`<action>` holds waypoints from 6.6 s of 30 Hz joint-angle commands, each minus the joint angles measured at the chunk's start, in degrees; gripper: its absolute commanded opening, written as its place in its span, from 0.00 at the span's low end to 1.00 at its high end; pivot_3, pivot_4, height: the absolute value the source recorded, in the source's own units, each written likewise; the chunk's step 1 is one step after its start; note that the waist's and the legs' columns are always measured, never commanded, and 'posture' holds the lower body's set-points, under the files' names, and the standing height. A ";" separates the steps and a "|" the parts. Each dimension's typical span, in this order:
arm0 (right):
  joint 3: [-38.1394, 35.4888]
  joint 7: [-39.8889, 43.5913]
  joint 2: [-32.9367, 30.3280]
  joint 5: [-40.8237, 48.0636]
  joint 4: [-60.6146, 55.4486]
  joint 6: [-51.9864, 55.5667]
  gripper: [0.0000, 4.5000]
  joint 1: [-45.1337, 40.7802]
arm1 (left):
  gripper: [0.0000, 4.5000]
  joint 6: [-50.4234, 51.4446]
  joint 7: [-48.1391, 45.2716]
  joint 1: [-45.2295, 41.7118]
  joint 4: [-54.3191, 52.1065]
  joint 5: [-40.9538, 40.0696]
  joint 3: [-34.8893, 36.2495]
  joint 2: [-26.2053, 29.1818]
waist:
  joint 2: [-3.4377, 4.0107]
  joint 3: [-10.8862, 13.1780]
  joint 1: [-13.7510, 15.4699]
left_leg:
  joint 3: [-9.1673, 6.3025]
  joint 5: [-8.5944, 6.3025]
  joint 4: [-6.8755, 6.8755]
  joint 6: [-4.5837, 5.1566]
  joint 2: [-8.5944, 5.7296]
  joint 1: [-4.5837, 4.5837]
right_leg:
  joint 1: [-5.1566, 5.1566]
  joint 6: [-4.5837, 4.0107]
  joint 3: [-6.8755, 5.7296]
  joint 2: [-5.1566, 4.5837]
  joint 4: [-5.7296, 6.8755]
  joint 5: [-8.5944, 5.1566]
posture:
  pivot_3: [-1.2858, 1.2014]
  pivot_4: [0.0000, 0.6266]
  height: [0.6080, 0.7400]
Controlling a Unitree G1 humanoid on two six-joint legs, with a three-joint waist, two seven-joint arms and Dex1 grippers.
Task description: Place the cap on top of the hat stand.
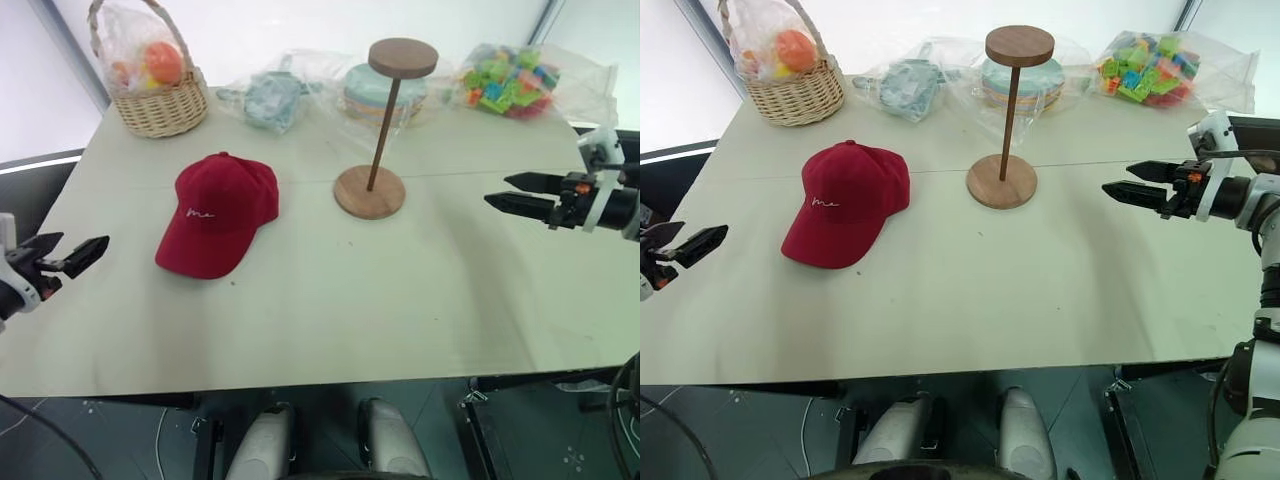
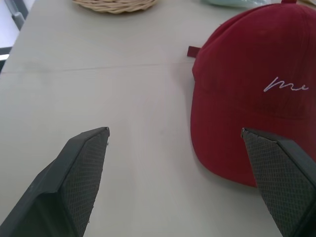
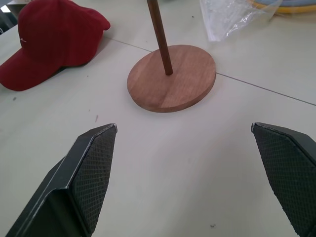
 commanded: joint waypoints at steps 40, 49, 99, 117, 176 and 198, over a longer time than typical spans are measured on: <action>0.37 1.00 1.43 2.13 -7.93 1.11 1.00 -1.89 | 0.99 -0.85 -5.49 -3.54 2.92 0.73 1.58 7.47 | 0.01 0.00 -0.17 | -0.01 0.00 0.00 0.00 0.01 0.00 | -0.01 0.00 -0.01 0.02 0.01 0.00 | 0.52 0.24 1.00; -2.98 -3.87 4.99 17.03 -34.85 19.62 1.00 4.94 | 0.99 4.01 -10.99 1.78 -1.31 -2.00 2.75 8.36 | 0.01 0.01 -0.08 | -0.04 -0.01 -0.01 0.01 0.02 -0.02 | -0.02 0.00 0.00 0.00 0.01 0.00 | 0.52 0.24 1.00; -0.64 -11.81 5.32 18.72 -33.76 17.46 1.00 4.86 | 0.99 -109.91 32.36 -26.88 53.84 84.73 -49.79 13.17 | -0.07 -0.06 0.29 | 0.03 -0.23 0.01 0.45 -0.08 0.00 | 0.01 0.02 -0.18 0.07 0.12 0.02 | 0.52 0.24 1.00; -1.03 -13.62 5.76 18.22 -34.17 16.86 1.00 5.51 | 0.71 -105.08 62.76 -39.78 53.70 97.14 -63.04 9.65 | -0.08 -0.08 1.28 | 0.01 -0.12 0.06 0.28 -0.11 0.06 | 0.06 0.03 -0.20 0.11 0.23 0.02 | 0.52 0.24 1.00; -11.09 -9.79 -5.58 11.16 -14.36 7.18 1.00 -3.55 | 0.02 -41.11 16.06 -64.78 6.32 75.31 -60.45 -30.45 | -0.14 -0.04 1.38 | 0.04 -0.05 0.21 0.15 -0.05 -0.12 | 0.01 0.06 -0.13 0.21 0.17 0.03 | 0.52 0.24 1.00; -12.98 -12.66 -4.03 12.06 -15.52 6.78 1.00 -0.20 | 0.02 -43.57 15.13 -57.24 0.10 87.77 -67.61 -31.20 | -0.14 -0.05 1.49 | 0.06 -0.05 0.27 0.16 -0.06 -0.11 | 0.02 0.06 -0.10 0.20 0.15 0.03 | 0.52 0.24 1.00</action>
